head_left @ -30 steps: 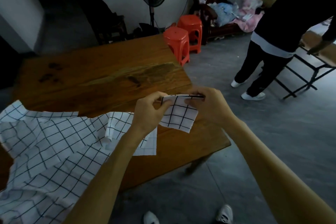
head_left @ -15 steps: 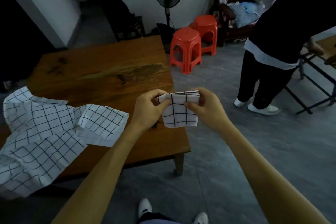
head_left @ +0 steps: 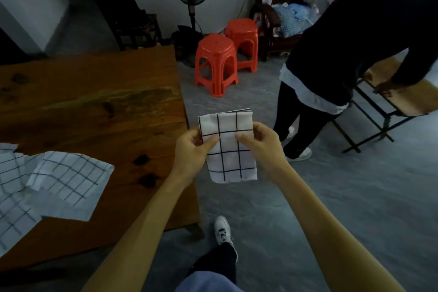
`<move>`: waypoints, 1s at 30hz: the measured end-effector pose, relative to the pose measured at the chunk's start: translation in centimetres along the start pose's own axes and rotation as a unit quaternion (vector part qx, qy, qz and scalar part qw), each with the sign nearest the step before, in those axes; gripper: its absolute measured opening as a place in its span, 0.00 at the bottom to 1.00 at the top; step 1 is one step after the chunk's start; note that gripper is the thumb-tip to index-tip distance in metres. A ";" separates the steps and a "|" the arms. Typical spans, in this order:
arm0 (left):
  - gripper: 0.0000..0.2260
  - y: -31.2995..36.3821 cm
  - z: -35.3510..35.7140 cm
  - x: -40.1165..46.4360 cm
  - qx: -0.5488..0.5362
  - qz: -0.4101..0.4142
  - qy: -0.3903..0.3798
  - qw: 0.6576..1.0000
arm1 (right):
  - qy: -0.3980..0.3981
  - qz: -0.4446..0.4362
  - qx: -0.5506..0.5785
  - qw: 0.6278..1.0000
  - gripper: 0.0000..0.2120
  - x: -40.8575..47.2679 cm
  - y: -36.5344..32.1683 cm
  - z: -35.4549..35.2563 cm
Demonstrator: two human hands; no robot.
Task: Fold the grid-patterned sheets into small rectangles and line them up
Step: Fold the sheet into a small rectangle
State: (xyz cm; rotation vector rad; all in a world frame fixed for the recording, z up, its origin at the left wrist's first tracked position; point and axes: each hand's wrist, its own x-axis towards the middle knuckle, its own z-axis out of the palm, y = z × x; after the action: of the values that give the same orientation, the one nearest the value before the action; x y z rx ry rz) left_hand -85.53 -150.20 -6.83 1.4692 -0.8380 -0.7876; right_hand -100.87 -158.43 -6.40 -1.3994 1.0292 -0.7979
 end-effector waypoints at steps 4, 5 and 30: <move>0.07 -1.6 1.5 5.7 -0.056 -0.021 0.030 0.998 | -0.037 0.018 -0.071 0.997 0.11 5.7 1.4 -0.5; 0.08 -2.1 1.7 7.1 -0.061 -0.024 0.029 0.997 | -0.039 0.018 -0.080 0.996 0.09 7.2 1.4 -0.3; 0.07 -5.0 -0.5 37.6 0.069 -0.075 0.159 0.982 | -0.173 0.011 -0.100 0.980 0.13 43.7 0.3 7.0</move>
State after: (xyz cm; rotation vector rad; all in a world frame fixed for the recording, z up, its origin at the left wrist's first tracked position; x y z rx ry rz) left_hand -65.69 -182.15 -11.78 1.7424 -0.5520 -0.5923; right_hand -77.83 -195.87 -11.78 -1.6282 0.8670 -0.4204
